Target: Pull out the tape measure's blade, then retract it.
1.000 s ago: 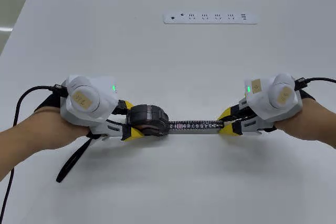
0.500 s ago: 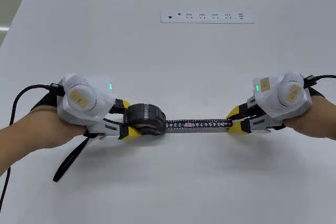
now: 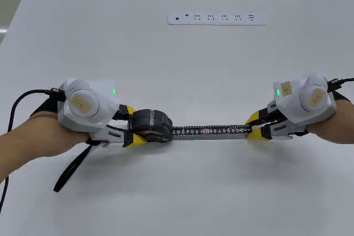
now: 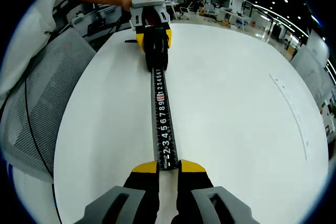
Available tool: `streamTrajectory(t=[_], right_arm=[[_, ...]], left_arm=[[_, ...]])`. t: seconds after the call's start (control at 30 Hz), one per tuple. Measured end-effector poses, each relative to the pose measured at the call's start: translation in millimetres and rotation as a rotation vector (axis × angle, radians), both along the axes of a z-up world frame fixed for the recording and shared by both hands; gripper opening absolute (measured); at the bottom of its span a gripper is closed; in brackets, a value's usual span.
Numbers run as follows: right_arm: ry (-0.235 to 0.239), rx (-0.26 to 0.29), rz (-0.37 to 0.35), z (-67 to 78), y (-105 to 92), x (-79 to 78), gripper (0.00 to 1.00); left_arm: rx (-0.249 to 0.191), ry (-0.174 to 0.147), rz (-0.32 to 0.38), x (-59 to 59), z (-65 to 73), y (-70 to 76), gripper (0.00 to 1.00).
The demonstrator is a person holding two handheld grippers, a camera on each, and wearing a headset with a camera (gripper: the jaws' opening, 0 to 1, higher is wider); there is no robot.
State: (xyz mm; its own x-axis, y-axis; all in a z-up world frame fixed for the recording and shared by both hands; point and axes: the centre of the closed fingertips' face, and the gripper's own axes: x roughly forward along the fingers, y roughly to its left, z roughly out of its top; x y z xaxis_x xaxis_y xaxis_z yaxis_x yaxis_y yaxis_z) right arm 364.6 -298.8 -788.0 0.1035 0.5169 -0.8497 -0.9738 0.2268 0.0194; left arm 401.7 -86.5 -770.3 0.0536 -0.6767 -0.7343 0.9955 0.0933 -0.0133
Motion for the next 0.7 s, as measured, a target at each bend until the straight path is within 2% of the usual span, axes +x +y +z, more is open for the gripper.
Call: streamTrajectory(t=[0.7], right_arm=[[0.002,-0.03,-0.028,-1.6,-28.3,-2.9,0.08]], left_arm=[[0.005,0.0,0.001,0.7,0.2,-0.2,0.26]])
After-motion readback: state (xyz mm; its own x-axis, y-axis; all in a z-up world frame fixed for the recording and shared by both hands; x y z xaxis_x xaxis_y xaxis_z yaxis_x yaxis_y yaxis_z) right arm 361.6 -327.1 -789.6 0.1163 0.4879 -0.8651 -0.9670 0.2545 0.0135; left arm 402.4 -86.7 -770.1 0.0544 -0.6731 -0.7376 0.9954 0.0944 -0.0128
